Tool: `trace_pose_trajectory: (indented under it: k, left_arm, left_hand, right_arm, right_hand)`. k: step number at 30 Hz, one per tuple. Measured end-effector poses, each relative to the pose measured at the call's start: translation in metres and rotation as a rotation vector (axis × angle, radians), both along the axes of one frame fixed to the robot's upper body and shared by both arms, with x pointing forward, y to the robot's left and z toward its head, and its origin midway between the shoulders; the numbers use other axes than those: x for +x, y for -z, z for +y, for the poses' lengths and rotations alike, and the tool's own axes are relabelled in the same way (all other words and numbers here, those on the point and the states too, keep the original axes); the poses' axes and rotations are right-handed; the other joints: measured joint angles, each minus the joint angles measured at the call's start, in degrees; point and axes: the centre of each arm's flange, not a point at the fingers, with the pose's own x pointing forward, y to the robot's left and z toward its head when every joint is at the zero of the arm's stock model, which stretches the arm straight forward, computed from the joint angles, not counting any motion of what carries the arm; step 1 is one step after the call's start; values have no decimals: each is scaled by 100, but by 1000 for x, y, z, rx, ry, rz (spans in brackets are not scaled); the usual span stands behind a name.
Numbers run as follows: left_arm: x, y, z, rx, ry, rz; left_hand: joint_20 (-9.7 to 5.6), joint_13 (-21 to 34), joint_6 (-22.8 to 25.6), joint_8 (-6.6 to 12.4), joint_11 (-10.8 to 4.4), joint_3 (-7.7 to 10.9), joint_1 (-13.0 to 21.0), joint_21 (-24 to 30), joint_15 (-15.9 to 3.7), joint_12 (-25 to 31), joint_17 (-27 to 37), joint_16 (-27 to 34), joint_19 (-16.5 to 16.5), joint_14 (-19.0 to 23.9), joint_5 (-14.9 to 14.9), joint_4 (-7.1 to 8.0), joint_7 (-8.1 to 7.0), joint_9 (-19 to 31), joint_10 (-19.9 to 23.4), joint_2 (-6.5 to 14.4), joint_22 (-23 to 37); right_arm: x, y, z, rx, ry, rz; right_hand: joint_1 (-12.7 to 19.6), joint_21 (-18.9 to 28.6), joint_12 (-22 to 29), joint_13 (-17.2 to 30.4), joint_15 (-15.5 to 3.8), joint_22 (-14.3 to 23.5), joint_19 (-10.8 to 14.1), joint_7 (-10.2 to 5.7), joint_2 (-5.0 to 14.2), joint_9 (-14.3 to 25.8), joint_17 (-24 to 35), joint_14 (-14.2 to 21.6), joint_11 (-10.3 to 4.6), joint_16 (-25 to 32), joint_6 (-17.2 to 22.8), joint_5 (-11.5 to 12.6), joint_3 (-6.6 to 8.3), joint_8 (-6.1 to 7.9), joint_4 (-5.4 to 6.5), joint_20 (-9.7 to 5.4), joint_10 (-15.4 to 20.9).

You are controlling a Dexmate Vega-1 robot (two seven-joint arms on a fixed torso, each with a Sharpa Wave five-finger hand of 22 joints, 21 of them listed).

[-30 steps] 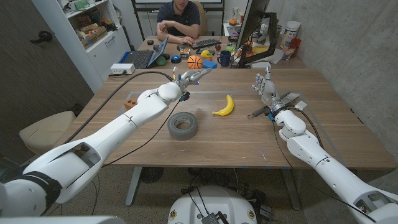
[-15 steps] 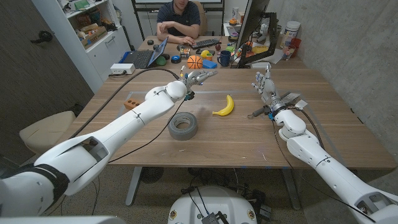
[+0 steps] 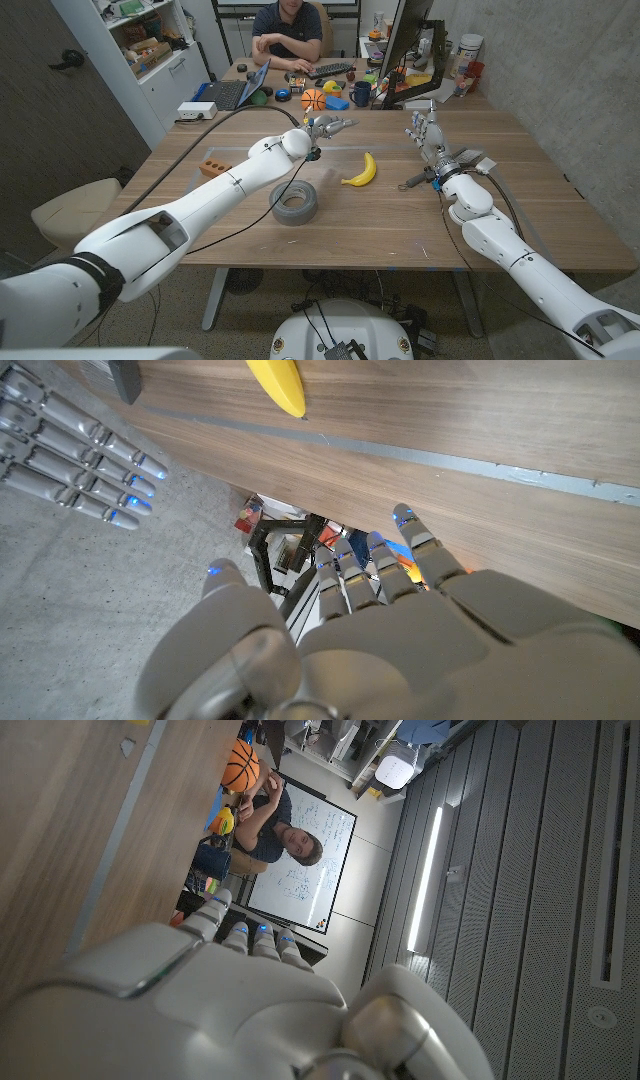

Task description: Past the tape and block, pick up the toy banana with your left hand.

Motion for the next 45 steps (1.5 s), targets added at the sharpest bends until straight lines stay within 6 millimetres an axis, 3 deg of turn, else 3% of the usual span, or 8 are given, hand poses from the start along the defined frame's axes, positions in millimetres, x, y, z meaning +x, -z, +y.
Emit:
trace_pose_trajectory:
  k: [29,45]
  left_arm:
    - [-6,18,-49,198,-64,0]
    - [-9,21,-79,306,-210,56]
  left_hand:
    - [0,-1,112,21,71,23,128,0,3,0,0,0,62,65,-44,-118,9,26,132,-23,-1]
    - [155,-2,184,21,152,23,128,0,99,0,29,0,51,95,-66,-118,82,80,212,-23,-1]
  right_arm:
    - [-7,-7,-6,11,13,-25]
    - [-8,-8,-9,19,9,-31]
  right_hand:
    - [53,0,0,0,0,0,0,0,53,-13,0,0,0,0,0,0,0,0,0,0,0]
    - [53,0,0,0,0,0,0,0,53,-12,0,0,0,0,0,0,1,0,0,0,0]
